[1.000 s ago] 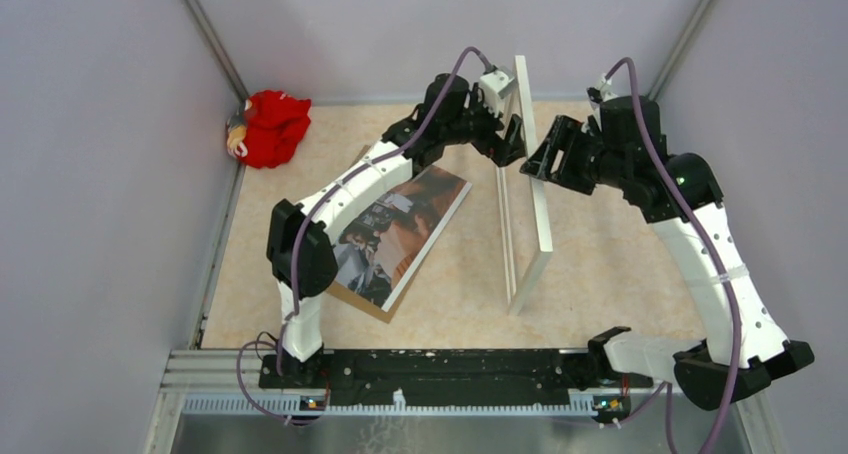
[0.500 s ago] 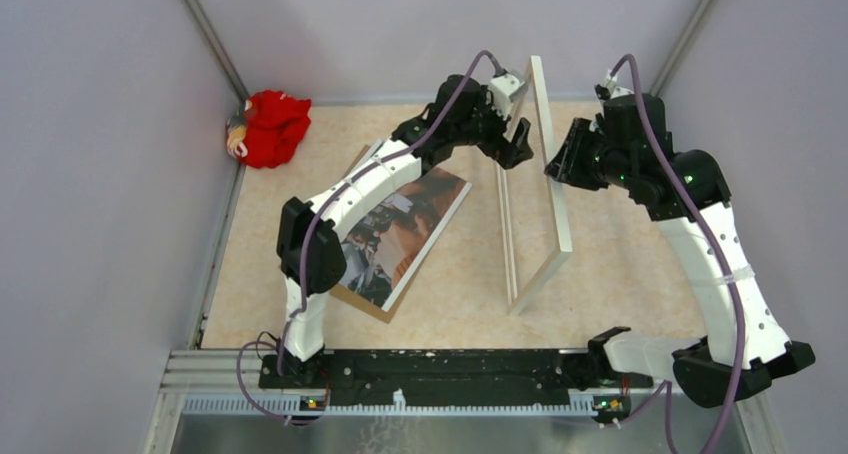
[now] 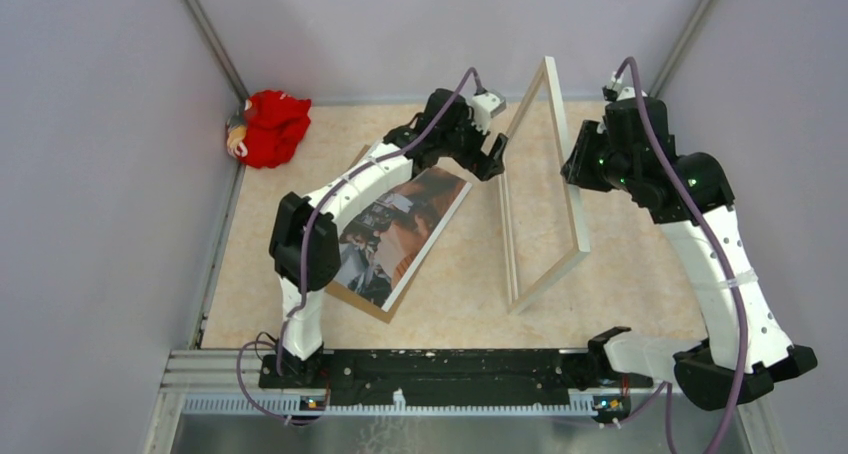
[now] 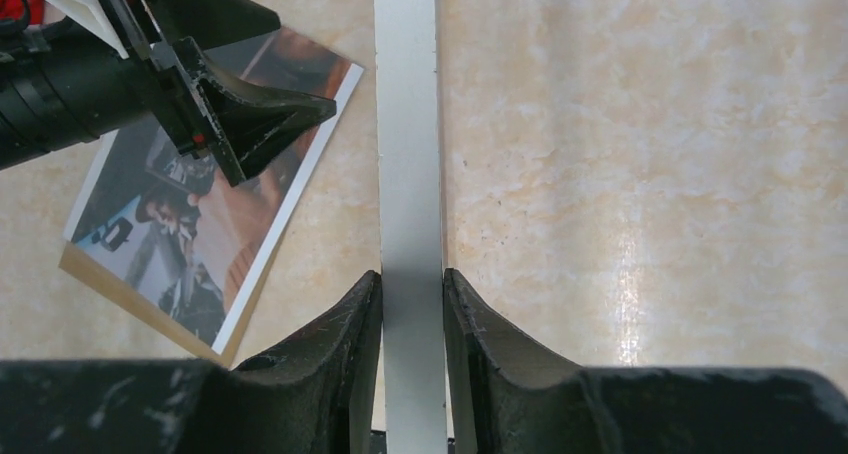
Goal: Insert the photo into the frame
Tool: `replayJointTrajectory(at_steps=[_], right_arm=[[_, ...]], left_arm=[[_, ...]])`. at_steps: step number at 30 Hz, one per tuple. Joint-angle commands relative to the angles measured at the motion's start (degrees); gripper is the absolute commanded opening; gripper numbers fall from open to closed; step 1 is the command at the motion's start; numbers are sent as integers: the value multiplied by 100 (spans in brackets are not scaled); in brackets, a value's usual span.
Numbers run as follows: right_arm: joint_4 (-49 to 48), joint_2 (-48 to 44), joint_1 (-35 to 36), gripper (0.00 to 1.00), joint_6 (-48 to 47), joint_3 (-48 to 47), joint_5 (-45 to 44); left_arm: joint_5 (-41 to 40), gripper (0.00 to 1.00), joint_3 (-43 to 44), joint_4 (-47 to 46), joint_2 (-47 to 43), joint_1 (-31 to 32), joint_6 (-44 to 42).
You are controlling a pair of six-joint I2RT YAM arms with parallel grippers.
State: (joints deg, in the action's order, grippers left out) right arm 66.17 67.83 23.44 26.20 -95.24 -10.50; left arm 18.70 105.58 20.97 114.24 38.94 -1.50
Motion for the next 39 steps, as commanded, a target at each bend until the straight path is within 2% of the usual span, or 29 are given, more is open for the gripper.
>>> replayJointTrajectory(at_steps=[1, 12, 18, 25, 31, 39], right_arm=[[77, -38, -50, 28, -122, 182, -124], [-241, -205, -46, 31, -71, 812, -28], [-244, -218, -60, 28, -346, 1121, -536], [-297, -183, -59, 24, -517, 1655, -971], [-506, -128, -72, 20, -666, 2131, -1112], [-809, 95, -111, 18, -800, 2695, -1158]], left_arm=[[15, 99, -651, -220, -378, -161, -101], [-728, 99, -1925, -293, -280, -240, -1059], [-883, 99, -2256, -522, -331, -243, -1222], [-1568, 99, -2419, -810, -114, -233, -1674], [-1465, 99, -2952, -1249, -368, -178, -1795], [-1062, 99, -3021, -1003, -763, -151, -1465]])
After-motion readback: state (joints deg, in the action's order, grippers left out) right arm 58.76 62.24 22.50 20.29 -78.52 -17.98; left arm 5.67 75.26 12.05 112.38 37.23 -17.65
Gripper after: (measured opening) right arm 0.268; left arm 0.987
